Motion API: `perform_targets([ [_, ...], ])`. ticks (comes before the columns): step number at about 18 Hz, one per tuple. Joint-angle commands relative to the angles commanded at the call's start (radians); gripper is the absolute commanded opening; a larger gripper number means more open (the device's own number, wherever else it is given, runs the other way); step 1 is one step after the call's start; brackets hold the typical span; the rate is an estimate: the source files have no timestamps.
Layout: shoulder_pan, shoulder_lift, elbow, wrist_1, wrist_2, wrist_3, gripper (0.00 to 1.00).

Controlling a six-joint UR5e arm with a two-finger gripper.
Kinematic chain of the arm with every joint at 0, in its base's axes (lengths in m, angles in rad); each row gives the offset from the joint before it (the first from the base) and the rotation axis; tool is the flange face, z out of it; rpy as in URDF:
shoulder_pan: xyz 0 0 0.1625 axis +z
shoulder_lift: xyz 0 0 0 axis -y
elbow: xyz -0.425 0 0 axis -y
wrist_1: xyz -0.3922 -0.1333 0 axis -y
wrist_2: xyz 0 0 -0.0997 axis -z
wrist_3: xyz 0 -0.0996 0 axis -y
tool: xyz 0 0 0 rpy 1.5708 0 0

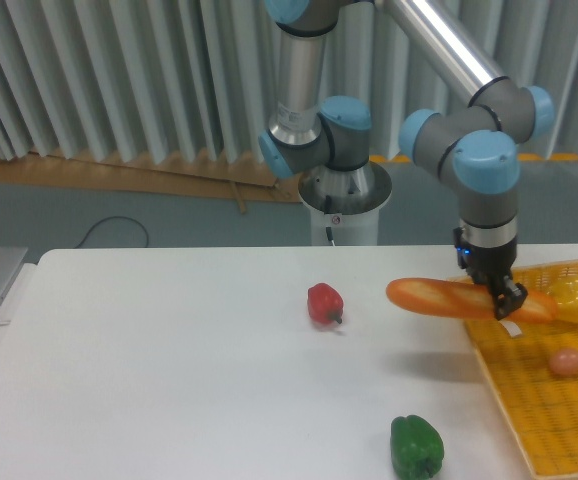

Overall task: Place the bread in the basket
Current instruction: 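Carry the held bread over toward the yellow basket, then lower the bread into the yellow basket and open the gripper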

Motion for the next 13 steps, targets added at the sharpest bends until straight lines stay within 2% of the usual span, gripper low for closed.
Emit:
perform_targets([
  [5, 0.038, -0.061, 0.038, 0.003, 0.0, 0.054, 0.53],
  [11, 0.04, -0.132, 0.107, 0.008, 0.0, 0.045, 0.53],
  [13, 0.048, -0.137, 0.114, 0.012, 0.0, 0.048, 0.53],
])
